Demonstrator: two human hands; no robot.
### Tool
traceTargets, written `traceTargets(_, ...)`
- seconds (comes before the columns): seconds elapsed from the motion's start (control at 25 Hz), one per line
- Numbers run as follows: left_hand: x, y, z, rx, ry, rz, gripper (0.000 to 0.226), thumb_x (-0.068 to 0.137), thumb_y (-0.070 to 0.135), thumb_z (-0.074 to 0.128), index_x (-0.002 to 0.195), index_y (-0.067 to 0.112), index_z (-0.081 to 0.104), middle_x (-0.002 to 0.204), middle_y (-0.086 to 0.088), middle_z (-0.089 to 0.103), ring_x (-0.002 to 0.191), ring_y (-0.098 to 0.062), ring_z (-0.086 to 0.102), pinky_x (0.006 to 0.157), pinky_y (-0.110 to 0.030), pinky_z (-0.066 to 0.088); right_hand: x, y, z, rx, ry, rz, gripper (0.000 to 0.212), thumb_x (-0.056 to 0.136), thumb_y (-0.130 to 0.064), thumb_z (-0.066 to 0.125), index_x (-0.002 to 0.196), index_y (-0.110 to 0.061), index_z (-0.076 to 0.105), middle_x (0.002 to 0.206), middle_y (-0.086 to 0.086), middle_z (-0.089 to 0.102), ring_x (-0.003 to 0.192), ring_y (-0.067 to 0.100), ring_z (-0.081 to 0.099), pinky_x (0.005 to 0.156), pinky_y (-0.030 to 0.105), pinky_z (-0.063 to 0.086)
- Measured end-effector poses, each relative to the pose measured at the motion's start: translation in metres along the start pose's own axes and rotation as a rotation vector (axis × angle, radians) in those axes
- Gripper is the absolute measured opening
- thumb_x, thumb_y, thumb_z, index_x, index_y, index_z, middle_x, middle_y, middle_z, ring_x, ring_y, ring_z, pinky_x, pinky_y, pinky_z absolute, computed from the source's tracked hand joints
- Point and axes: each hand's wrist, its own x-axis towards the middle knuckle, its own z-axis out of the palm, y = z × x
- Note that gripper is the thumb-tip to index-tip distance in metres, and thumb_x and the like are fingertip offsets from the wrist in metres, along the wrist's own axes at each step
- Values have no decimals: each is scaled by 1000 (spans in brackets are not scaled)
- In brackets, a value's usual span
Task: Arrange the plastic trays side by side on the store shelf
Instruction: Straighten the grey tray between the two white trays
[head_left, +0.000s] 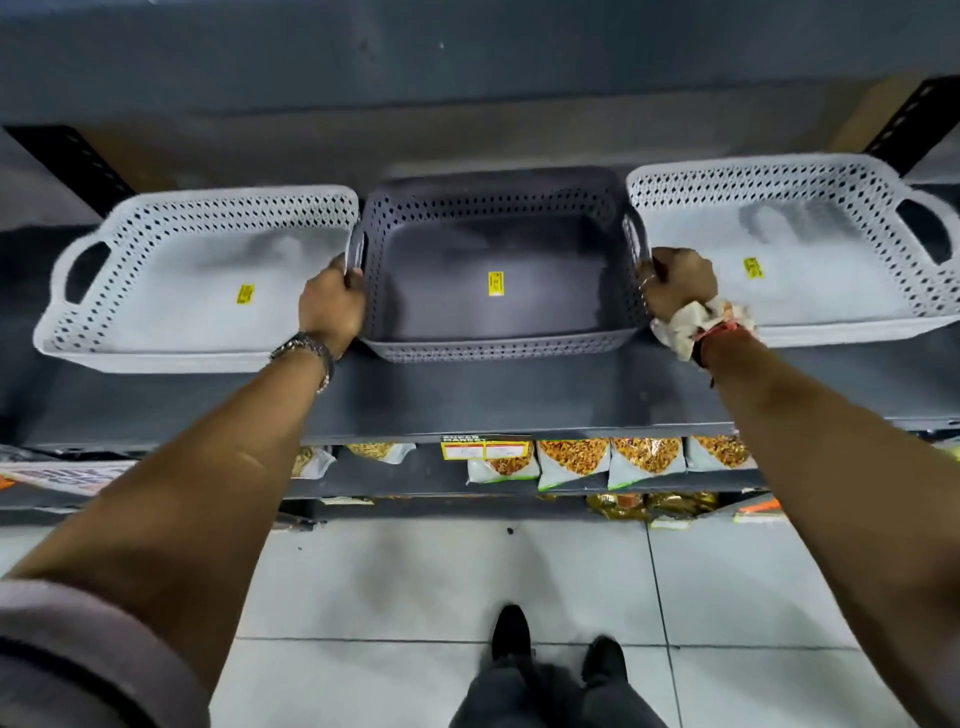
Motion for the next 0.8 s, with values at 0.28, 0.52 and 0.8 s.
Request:
traceTargets(0.28,45,10,7,55,-8,3,35,95,22,36,118,5,56,123,-27,60,112,-44,55,92,-44,44,39,-15,9,-59,19,16,47,77,-32,34,92,2,63,106,31,63,100,47,57,82,41,47)
traceTargets(0.52,54,11,9,133,-33,33,33,93,17,38,115,-1,53,119,-31,60,109,-47,56,88,-47,45,44,-10,13,-67,-7,39,36,90,-26,41,101,2,61,118,28,59,110,45,52,90,41,43)
traceTargets(0.8,43,16,7,165,-70,-1,32,93,15,40,116,-4,51,120,-32,60,110,-49,55,90,-49,46,41,-12,10,-59,-49,41,32,90,-18,42,111,1,58,124,27,56,114,44,50,92,39,42)
